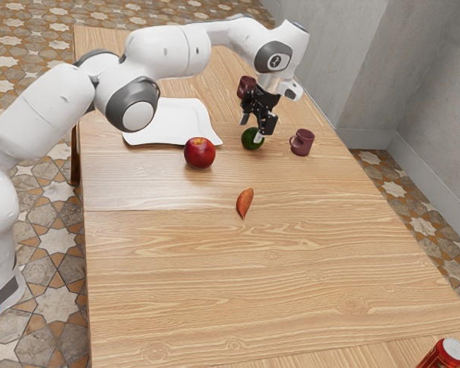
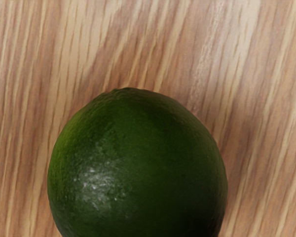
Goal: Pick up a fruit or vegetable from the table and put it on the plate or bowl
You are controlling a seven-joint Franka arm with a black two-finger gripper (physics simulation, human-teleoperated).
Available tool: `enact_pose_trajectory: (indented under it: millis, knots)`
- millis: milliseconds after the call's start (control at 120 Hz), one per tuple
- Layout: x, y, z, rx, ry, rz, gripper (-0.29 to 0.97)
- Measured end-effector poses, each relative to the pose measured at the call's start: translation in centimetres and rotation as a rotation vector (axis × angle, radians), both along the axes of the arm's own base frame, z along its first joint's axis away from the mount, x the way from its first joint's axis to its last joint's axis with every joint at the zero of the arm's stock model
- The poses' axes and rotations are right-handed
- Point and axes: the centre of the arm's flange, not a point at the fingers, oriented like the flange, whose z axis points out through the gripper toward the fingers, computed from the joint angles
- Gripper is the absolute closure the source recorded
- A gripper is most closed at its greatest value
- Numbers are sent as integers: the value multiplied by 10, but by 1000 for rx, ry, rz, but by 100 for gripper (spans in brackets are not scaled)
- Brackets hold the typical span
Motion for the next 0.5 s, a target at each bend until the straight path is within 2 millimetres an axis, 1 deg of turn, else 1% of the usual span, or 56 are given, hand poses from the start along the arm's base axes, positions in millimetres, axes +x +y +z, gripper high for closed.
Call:
enact_pose_trajectory:
  millis: [125,208,500]
  knots:
    - [0,1,-1,0,0,-6,0]
    - [2,0,-7,-5,1,-10,0]
    - [7,1,-19,-15,-7,-18,0]
